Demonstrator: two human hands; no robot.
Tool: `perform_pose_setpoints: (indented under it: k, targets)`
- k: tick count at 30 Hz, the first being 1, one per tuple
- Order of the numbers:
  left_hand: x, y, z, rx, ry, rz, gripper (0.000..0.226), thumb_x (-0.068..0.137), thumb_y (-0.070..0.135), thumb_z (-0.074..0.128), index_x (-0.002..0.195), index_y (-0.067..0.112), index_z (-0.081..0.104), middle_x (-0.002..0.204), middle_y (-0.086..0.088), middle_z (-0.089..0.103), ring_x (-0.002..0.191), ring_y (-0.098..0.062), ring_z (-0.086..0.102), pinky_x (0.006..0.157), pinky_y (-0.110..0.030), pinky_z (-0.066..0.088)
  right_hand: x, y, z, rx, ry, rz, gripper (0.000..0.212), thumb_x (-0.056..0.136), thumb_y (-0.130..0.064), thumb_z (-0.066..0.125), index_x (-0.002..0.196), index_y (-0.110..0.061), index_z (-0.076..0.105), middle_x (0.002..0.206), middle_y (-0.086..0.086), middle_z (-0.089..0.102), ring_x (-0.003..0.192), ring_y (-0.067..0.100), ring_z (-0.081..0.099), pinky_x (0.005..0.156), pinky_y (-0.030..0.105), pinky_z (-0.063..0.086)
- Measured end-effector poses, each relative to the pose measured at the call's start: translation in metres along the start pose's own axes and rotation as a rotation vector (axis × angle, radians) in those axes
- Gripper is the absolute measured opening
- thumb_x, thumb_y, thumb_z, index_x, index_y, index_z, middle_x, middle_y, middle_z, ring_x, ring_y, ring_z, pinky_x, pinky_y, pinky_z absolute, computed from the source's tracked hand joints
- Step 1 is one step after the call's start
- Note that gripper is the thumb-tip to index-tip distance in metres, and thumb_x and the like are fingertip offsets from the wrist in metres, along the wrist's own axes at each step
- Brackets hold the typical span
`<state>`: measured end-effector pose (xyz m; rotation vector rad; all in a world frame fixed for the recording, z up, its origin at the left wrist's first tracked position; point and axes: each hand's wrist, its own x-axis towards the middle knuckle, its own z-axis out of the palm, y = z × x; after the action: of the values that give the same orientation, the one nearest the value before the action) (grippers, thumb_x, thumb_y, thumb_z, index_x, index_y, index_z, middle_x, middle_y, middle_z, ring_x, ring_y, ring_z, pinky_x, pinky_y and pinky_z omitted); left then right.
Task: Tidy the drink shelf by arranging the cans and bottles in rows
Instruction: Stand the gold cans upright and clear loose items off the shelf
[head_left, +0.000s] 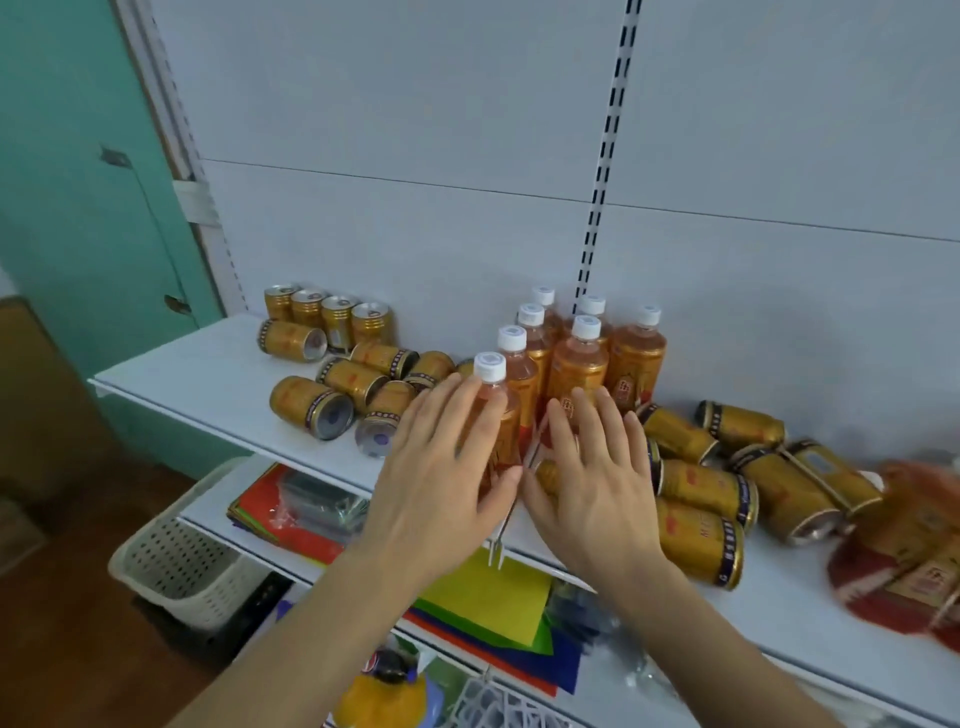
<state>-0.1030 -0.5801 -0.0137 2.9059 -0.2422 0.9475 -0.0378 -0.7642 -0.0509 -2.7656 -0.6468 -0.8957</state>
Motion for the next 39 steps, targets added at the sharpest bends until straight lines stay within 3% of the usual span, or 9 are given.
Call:
perform_pose_setpoints:
  k: [9, 15, 19, 22, 25, 29, 34, 36, 39]
  targets:
    - [0.014, 0.013, 0.030, -0.282, 0.018, 0.308, 0.068, 0.102, 0.041, 0.062, 0.159, 0.009, 0.043, 0.166, -0.014, 0.038, 0.158, -0.030, 0.030, 0.125, -0.049, 0.035, -0.060, 0.038, -0.013, -0.222, -0.056, 0.260, 0.078, 0.105, -0.064, 0.044, 0.158, -0.007, 0.048, 0.165, 0.020, 0.043, 0.159, 0.041, 0.028, 0.129, 0.059, 0.021]
    - [0.019, 0.045, 0.061, -0.252, -0.268, 0.300, 0.081, 0.103, 0.052, 0.055, 0.168, 0.018, 0.019, 0.176, -0.009, 0.014, 0.162, -0.026, 0.013, 0.130, -0.046, 0.025, -0.104, 0.066, -0.022, -0.262, -0.201, 0.347, 0.086, 0.103, -0.073, 0.035, 0.166, -0.014, 0.035, 0.172, 0.013, 0.033, 0.163, 0.035, 0.018, 0.130, 0.056, 0.021]
    - [0.024, 0.053, 0.078, -0.098, -0.440, 0.316, 0.084, 0.102, 0.047, 0.060, 0.167, 0.020, 0.015, 0.172, -0.014, 0.022, 0.159, -0.035, 0.018, 0.131, -0.052, 0.018, -0.115, 0.090, -0.028, -0.210, -0.280, 0.328, 0.085, 0.102, -0.069, 0.043, 0.169, -0.020, 0.026, 0.174, 0.003, 0.029, 0.163, 0.030, 0.017, 0.132, 0.046, 0.009]
    - [0.026, 0.051, 0.081, -0.010, -0.495, 0.278, 0.089, 0.101, 0.020, 0.061, 0.168, 0.025, 0.003, 0.172, -0.023, 0.013, 0.159, -0.042, 0.015, 0.131, -0.053, 0.017, -0.115, 0.103, -0.028, -0.137, -0.293, 0.289, 0.082, 0.098, -0.054, 0.063, 0.165, -0.021, 0.032, 0.169, 0.004, 0.036, 0.159, 0.032, 0.026, 0.130, 0.053, 0.027]
    - [0.028, 0.051, 0.079, 0.025, -0.485, 0.298, 0.091, 0.098, 0.011, 0.062, 0.167, 0.026, 0.004, 0.167, -0.022, 0.023, 0.155, -0.043, 0.023, 0.129, -0.052, 0.022, -0.115, 0.112, -0.026, -0.072, -0.261, 0.278, 0.081, 0.092, -0.047, 0.074, 0.161, -0.023, 0.037, 0.165, 0.003, 0.040, 0.158, 0.031, 0.029, 0.126, 0.053, 0.034]
    - [0.032, 0.054, 0.078, -0.038, -0.470, 0.276, 0.088, 0.096, 0.024, 0.072, 0.164, 0.024, 0.016, 0.159, -0.015, 0.038, 0.149, -0.038, 0.036, 0.126, -0.050, 0.030, -0.103, 0.114, -0.027, -0.142, -0.236, 0.154, 0.090, 0.084, -0.059, 0.079, 0.158, -0.024, 0.042, 0.164, 0.002, 0.042, 0.156, 0.033, 0.032, 0.127, 0.052, 0.026]
    - [0.032, 0.055, 0.067, -0.173, -0.465, 0.213, 0.086, 0.090, 0.046, 0.078, 0.155, 0.025, 0.026, 0.145, -0.005, 0.047, 0.127, -0.029, 0.056, 0.107, -0.044, 0.049, -0.087, 0.109, -0.021, -0.176, -0.235, 0.112, 0.084, 0.076, -0.055, 0.083, 0.150, -0.028, 0.056, 0.144, -0.005, 0.062, 0.137, 0.030, 0.051, 0.121, 0.056, 0.034]
    - [0.033, 0.055, 0.059, -0.232, -0.420, 0.194, 0.088, 0.087, 0.052, 0.080, 0.154, 0.028, 0.029, 0.143, 0.000, 0.050, 0.124, -0.022, 0.056, 0.105, -0.039, 0.050, -0.094, 0.116, -0.025, -0.113, -0.159, 0.131, 0.076, 0.076, -0.057, 0.080, 0.143, -0.028, 0.061, 0.138, -0.007, 0.065, 0.129, 0.029, 0.056, 0.117, 0.054, 0.038]
    - [0.039, 0.059, 0.047, -0.383, -0.341, 0.126, 0.090, 0.084, 0.053, 0.083, 0.156, 0.031, 0.033, 0.151, 0.008, 0.050, 0.137, -0.017, 0.046, 0.113, -0.035, 0.043, -0.104, 0.122, -0.036, 0.007, -0.070, 0.259, 0.074, 0.078, -0.065, 0.075, 0.141, -0.028, 0.062, 0.130, -0.009, 0.068, 0.127, 0.025, 0.055, 0.111, 0.050, 0.042]
